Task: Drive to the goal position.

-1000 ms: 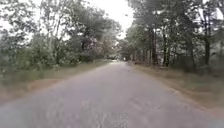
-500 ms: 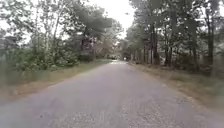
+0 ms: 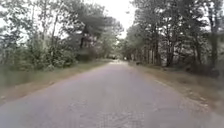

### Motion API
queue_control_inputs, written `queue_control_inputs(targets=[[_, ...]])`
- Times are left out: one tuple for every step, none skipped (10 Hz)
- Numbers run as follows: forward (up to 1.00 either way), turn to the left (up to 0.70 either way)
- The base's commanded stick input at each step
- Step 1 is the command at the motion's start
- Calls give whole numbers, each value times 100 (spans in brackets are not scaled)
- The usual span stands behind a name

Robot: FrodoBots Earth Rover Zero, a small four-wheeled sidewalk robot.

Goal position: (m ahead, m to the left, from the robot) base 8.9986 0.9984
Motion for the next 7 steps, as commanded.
queue_control_inputs(targets=[[70,0],[70,0],[70,0],[70,0],[70,0],[70,0],[70,0]])
